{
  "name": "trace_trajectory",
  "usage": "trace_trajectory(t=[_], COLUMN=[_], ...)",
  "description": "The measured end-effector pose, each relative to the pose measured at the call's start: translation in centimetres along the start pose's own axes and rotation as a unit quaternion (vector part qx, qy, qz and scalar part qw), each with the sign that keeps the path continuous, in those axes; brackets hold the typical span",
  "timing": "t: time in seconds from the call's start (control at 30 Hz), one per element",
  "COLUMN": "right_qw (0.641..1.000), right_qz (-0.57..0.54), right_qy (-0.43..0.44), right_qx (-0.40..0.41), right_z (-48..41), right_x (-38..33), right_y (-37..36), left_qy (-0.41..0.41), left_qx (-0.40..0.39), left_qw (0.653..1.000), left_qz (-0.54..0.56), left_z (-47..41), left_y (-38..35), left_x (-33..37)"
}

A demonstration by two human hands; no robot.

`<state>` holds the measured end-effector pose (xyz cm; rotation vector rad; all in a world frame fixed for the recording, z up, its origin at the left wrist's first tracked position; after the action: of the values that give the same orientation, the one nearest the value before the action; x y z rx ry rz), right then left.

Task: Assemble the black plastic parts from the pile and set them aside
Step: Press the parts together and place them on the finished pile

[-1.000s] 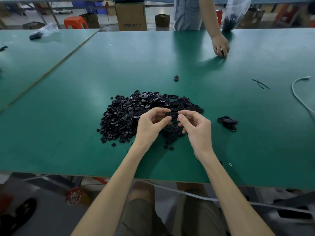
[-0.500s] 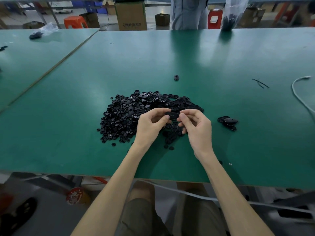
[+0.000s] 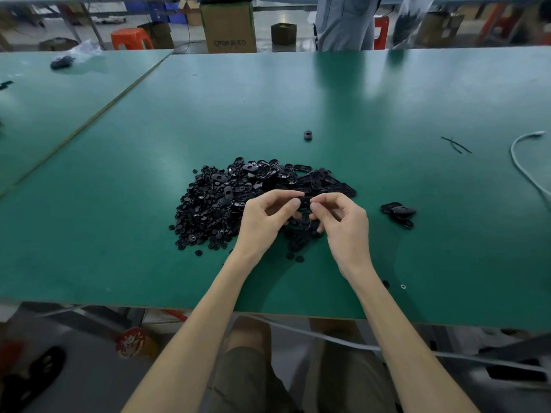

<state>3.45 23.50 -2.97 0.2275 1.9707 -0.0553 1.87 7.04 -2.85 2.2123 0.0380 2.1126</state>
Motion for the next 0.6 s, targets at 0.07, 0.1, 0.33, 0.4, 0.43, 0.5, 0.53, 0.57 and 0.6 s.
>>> trace_trajectory(t=[0.07,0.1,0.33,0.4,0.43,0.5,0.53,0.57,0.6], right_qw=[1.000,1.000,1.000,1.000,1.000,1.000,1.000,1.000,1.000], right_qz=[-0.003,-0.004,0.005,0.012,0.013,0.016,0.016,0.015,0.014], right_qy=[0.003,0.004,-0.004,-0.004,-0.005,-0.004,-0.005,-0.005,-0.005], right_qx=[0.002,0.003,0.007,0.003,0.002,0.002,0.003,0.005,0.006], right_z=[0.02,0.03,0.06,0.08,0.07,0.08,0.08,0.07,0.06], right_x=[-0.09,-0.13,-0.12,-0.10,-0.08,-0.05,-0.05,-0.04,-0.03], right_y=[0.00,-0.03,-0.14,-0.13,-0.11,-0.10,-0.09,-0.09,-0.08], left_qy=[0.000,0.000,0.000,0.000,0.002,0.004,0.005,0.005,0.004], left_qx=[-0.007,-0.010,-0.017,-0.018,-0.019,-0.019,-0.019,-0.019,-0.019], left_qw=[1.000,1.000,1.000,1.000,1.000,1.000,1.000,1.000,1.000], left_qz=[0.003,0.005,-0.008,-0.010,-0.009,-0.007,-0.006,-0.005,-0.005], left_z=[0.03,0.02,-0.06,-0.04,-0.04,-0.02,0.00,0.03,0.07], left_y=[0.01,0.02,-0.10,-0.08,-0.08,-0.08,-0.08,-0.08,-0.09], left_x=[0.03,0.04,0.03,0.04,0.05,0.05,0.05,0.07,0.08])
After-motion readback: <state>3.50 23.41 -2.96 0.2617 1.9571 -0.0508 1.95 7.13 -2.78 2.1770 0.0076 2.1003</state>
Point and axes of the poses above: each hand's wrist, its own z-axis away from the middle knuckle, its own y-axis out of the back of the hand, x = y × z, the point moved 2 cm from there along -z, towards the middle knuckle, and after that the axes turned 11 degrees about y, right-handed, at the moved point
